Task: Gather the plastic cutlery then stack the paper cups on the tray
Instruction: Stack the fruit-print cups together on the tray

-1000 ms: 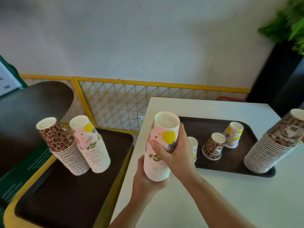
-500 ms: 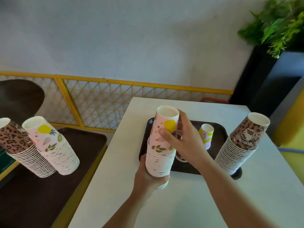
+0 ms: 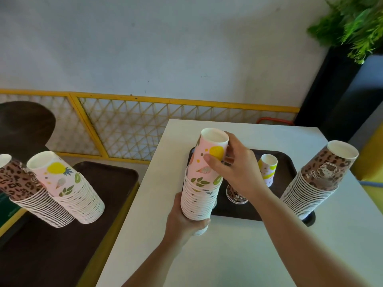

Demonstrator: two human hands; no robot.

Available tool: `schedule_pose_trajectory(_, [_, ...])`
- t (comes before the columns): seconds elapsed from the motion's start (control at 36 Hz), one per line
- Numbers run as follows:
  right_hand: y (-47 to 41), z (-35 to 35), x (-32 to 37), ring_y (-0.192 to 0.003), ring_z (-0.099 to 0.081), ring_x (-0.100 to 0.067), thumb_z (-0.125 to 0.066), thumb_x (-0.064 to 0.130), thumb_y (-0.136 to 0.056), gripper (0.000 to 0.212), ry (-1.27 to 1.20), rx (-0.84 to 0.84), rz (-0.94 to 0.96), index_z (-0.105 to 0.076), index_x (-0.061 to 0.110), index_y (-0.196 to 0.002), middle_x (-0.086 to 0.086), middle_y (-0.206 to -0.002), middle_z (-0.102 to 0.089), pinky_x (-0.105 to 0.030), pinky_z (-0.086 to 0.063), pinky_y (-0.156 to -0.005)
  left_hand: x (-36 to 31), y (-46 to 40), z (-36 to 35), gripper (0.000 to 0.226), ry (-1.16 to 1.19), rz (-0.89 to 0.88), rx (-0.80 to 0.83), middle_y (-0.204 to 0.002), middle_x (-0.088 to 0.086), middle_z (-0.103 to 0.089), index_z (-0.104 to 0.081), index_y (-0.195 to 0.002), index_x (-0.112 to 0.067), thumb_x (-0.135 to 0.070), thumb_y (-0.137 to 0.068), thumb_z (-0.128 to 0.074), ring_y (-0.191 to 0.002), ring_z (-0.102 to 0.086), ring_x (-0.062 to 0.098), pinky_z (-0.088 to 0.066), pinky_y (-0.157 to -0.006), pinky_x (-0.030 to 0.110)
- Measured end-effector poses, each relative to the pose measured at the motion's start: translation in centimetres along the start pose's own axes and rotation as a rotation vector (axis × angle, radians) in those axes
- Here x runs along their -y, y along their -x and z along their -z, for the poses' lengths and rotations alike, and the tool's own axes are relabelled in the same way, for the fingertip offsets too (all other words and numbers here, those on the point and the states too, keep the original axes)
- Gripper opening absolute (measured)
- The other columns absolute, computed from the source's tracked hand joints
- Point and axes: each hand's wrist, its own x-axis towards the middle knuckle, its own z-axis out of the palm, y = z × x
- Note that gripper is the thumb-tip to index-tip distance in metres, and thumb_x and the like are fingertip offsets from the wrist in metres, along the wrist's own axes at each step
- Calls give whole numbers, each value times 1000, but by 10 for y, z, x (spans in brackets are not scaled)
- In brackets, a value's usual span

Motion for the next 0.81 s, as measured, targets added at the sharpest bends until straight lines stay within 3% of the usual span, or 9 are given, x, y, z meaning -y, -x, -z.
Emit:
schedule_pose_trajectory(0.22, [-16, -2, 0, -84, -63, 5, -68, 26, -80, 39, -99, -108, 3, -53, 18, -116, 11, -94, -66, -10, -52, -65, 9, -7, 5, 77, 17, 18, -26, -99, -21, -64, -49, -105, -37, -42, -36, -82, -96, -60, -2, -52, -74, 20])
schedule_pose_trajectory(0.33, [-28, -1, -5, -91, -67, -18, -67, 47, -68, 42, -318, -233, -80, -60, 20, -99, -2, -95, -70, -37, -56, -76, 14, -6, 9, 82, 30, 11, -35, -106, -16, -63, -47, -111, -37, -44, -37, -82, -100, -60, 4, -54, -80, 27])
schedule_pose_trajectory(0.44, [-38, 3, -18, -80, -68, -9, -61, 26, -86, 12, -552, -329, -164, -60, 17, -93, 3, -84, -69, -36, -53, -74, 24, -5, 14, 90, 53, 9, -55, -113, -10, -63, -46, -121, -32, -41, -40, -85, -106, -60, 11, -55, -88, 39])
schedule_pose_trajectory(0.47, [-38, 3, -27, -81, -68, -10, -59, 27, -88, 10, -540, -355, -184, -60, 18, -92, 2, -86, -69, -37, -54, -75, 26, -5, 16, 92, 53, 7, -63, -115, -9, -62, -46, -123, -29, -42, -40, -85, -107, -59, 13, -55, -88, 41])
schedule_pose_trajectory(0.53, [-36, 0, -42, -89, -67, -17, -62, 44, -79, 27, -422, -396, -206, -60, 21, -94, -2, -93, -69, -41, -54, -80, 28, -5, 19, 96, 64, 3, -81, -117, -6, -61, -45, -126, -26, -42, -41, -86, -109, -59, 17, -55, -89, 42])
schedule_pose_trajectory(0.58, [-29, -7, -58, -87, -65, -14, -63, 48, -76, 42, -244, -410, -211, -59, 16, -103, -4, -95, -68, -22, -53, -75, 29, -5, 23, 96, 89, 11, -98, -116, -5, -62, -45, -125, -25, -40, -40, -86, -109, -59, 17, -55, -88, 42])
schedule_pose_trajectory(0.64, [-20, -15, -72, -83, -61, -7, -65, 33, -83, 38, -78, -411, -194, -55, 10, -112, 2, -90, -64, -4, -43, -63, 32, -7, 27, 92, 104, 17, -112, -114, -5, -63, -47, -123, -26, -37, -40, -86, -107, -60, 15, -55, -87, 44])
schedule_pose_trajectory(0.72, [-8, -31, -93, -90, -61, -11, -68, 26, -80, 49, 39, -354, -203, -49, 12, -123, 4, -99, -62, -13, -46, -71, 34, -9, 32, 88, 92, 6, -123, -113, -5, -64, -49, -121, -25, -36, -42, -86, -106, -61, 17, -55, -85, 43])
schedule_pose_trajectory(0.81, [0, -47, -113, -101, -59, -16, -72, 24, -77, 58, 36, -270, -249, -45, 15, -128, -1, -112, -60, -27, -51, -80, 35, -9, 35, 89, 81, -7, -135, -113, -5, -63, -47, -122, -24, -38, -42, -84, -106, -61, 17, -57, -81, 33])
